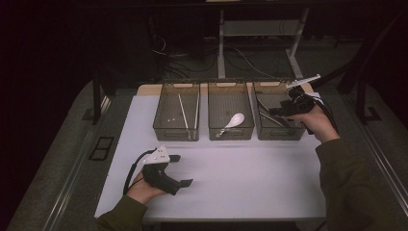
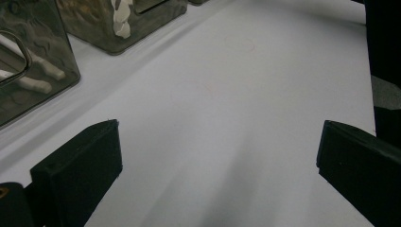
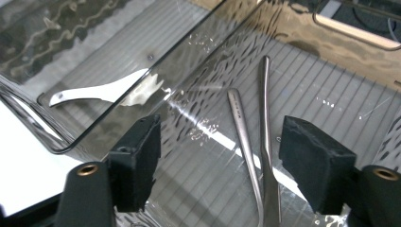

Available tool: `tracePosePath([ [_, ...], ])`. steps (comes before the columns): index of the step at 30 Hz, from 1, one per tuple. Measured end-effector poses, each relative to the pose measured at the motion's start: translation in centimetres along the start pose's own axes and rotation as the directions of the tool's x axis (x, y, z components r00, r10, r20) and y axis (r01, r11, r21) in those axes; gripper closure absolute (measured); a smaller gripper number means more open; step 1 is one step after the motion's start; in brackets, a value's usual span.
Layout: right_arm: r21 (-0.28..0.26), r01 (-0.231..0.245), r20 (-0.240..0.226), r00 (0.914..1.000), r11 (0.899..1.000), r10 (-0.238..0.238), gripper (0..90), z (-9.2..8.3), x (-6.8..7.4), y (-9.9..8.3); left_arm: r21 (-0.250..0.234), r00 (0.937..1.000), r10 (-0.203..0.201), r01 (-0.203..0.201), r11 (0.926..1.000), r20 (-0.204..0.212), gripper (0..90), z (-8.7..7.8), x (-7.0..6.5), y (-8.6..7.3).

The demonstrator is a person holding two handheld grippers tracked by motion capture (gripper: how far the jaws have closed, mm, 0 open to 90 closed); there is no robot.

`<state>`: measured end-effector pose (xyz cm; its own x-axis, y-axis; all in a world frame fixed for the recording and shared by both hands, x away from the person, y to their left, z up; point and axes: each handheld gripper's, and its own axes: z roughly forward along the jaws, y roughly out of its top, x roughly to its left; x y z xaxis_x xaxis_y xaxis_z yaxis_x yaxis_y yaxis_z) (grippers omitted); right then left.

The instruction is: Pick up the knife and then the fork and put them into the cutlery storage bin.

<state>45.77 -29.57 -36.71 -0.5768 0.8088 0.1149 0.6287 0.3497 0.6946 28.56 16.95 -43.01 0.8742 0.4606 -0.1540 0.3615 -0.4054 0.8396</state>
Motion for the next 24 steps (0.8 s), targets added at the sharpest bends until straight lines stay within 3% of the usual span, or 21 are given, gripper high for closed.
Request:
tracePosePath([
  [5,-0.049,0.020,0.008,0.9998,0.999,-0.020,24.5,-0.6,0.7,-0.8,0.001,1.0000,-0.003,0.003,1.0000,-0.006,0.0,-0.2,-0.1,-0.2],
  [11,-0.098,0.035,-0.014,0.9992,0.995,-0.036,20.0,-1.3,1.4,-1.8,0.003,0.9999,-0.006,0.006,1.0000,-0.013,0.0,-0.4,0.0,-0.3],
  [24,-0.174,0.074,-0.047,0.9954,0.982,-0.083,18.0,-2.9,3.7,-4.3,-0.008,0.9997,-0.017,0.017,0.9998,-0.015,0.0,-0.3,0.0,-0.4],
])
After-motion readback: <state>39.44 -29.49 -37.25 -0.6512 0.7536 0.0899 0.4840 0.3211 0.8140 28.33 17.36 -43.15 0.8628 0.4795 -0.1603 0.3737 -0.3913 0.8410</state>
